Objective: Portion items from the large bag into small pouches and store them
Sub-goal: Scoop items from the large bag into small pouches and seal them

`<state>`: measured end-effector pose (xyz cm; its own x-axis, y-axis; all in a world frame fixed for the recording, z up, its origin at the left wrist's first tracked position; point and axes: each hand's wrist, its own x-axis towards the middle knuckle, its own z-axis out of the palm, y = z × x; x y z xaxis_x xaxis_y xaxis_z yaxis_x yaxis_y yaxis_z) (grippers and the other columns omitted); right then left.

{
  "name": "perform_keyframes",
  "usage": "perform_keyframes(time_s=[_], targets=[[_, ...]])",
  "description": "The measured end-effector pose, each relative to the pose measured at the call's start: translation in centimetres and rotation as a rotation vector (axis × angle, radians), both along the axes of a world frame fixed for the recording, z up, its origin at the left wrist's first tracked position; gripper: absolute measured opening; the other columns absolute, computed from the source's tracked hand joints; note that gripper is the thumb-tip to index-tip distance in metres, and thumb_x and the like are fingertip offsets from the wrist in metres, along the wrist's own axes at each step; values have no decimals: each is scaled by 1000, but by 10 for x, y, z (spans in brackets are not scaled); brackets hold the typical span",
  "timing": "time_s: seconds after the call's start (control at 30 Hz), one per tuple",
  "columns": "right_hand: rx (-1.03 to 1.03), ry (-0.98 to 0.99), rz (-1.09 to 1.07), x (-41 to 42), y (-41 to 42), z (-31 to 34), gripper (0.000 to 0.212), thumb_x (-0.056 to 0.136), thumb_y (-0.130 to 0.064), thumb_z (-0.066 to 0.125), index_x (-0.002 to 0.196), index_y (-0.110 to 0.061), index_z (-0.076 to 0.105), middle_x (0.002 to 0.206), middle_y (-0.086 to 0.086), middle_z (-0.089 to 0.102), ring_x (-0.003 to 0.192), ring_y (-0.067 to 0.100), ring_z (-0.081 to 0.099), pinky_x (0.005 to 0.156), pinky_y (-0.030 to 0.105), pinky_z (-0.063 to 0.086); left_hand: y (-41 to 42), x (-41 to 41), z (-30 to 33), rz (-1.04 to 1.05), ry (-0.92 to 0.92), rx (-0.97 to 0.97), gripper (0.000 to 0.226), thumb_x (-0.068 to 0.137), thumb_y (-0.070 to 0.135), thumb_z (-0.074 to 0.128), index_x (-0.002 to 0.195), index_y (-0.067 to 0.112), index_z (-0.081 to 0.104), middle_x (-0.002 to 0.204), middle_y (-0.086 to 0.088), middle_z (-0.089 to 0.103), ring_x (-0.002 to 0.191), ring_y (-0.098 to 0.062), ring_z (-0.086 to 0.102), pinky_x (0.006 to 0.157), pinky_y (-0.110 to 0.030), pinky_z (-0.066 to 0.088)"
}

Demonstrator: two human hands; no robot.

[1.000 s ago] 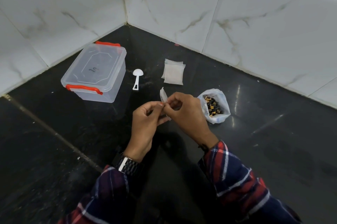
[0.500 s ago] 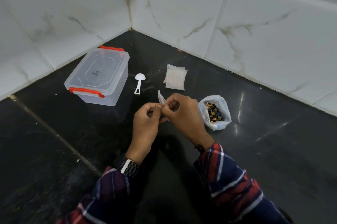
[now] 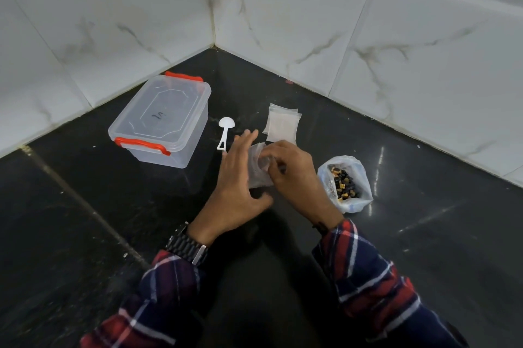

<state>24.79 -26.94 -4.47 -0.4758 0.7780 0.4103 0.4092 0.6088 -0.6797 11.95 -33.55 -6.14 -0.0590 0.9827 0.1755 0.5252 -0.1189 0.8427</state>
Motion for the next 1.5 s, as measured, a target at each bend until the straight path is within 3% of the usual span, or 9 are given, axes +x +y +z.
perform_keyframes(time_s=[0.1, 0.2, 0.4, 0.57, 0.67, 0.83, 1.03, 1.17, 1.5], targets=[[8, -57, 39, -6, 5, 1, 19, 81, 1, 65, 95, -10, 71, 87, -10, 57, 72, -6, 52, 70, 5, 41, 18, -7, -15, 117, 319, 49, 105, 70, 39, 81, 148, 32, 10, 156, 7, 19, 147, -14, 12, 117, -37, -5], [-21, -88, 80, -14, 10, 4, 18, 78, -10, 72, 96, -13, 70, 86, -11, 55, 71, -5, 51, 70, 4, 41, 32, -14, -28, 255, 464, 181, 76, 73, 38, 78, 136, 15, 44, 137, -4, 52, 133, -21, 44, 117, -43, 11], [-187, -40, 112, -35, 19, 10, 4, 80, -15, 73, 83, -17, 70, 88, -6, 63, 78, 3, 60, 69, 8, 44, 27, -23, -36, 362, 91, 213, 47, 76, 46, 64, 114, 19, 57, 102, 23, 50, 97, -1, 54, 100, -45, 47], [-555, -10, 111, -65, 48, 3, 8, 88, -18, 67, 80, -18, 69, 79, -2, 70, 77, 8, 67, 68, 32, 58, 16, -33, -38, 483, -80, 133, 45, 74, 40, 74, 112, 24, 55, 102, 16, 59, 96, 6, 57, 82, -5, 44], [-526, -169, 43, -86, 72, -14, 12, 90, -13, 61, 91, -15, 73, 89, -1, 69, 79, 9, 62, 86, 31, 53, 14, -40, -36, 529, -75, 114, 41, 76, 28, 78, 108, 30, 52, 96, 25, 52, 92, 17, 52, 75, 0, 42], [-443, -293, -52, -118, 95, -39, 29, 89, -4, 54, 108, -15, 72, 119, 11, 62, 108, 19, 57, 85, 15, 38, 12, -48, -34, 556, -52, 45, 45, 78, 24, 77, 114, 27, 51, 103, 19, 50, 88, 13, 50, 70, -1, 39], [-100, -543, 19, -124, 91, -54, 29, 93, -14, 48, 114, -10, 68, 117, 15, 60, 109, 31, 53, 96, 37, 38, 15, -54, -39, 575, -38, -2, 52, 78, 25, 77, 123, 18, 51, 111, 14, 48, 103, -1, 47, 73, 0, 34], [-63, -487, -48, -106, 76, -56, 28, 90, -23, 57, 106, -3, 67, 109, 14, 61, 102, 30, 55, 89, 37, 45, 18, -51, -42, 530, -29, -15, 53, 77, 25, 77, 123, 20, 51, 112, 15, 47, 103, 0, 46, 72, 0, 35], [-68, -288, -168, -9, 43, -30, 23, 84, -5, 59, 106, -2, 66, 103, 17, 67, 93, 29, 63, 78, 27, 44, 25, -1, -38, 354, -100, 9, 45, 74, 21, 79, 112, 24, 55, 105, 10, 57, 94, 5, 54, 74, -2, 42]])
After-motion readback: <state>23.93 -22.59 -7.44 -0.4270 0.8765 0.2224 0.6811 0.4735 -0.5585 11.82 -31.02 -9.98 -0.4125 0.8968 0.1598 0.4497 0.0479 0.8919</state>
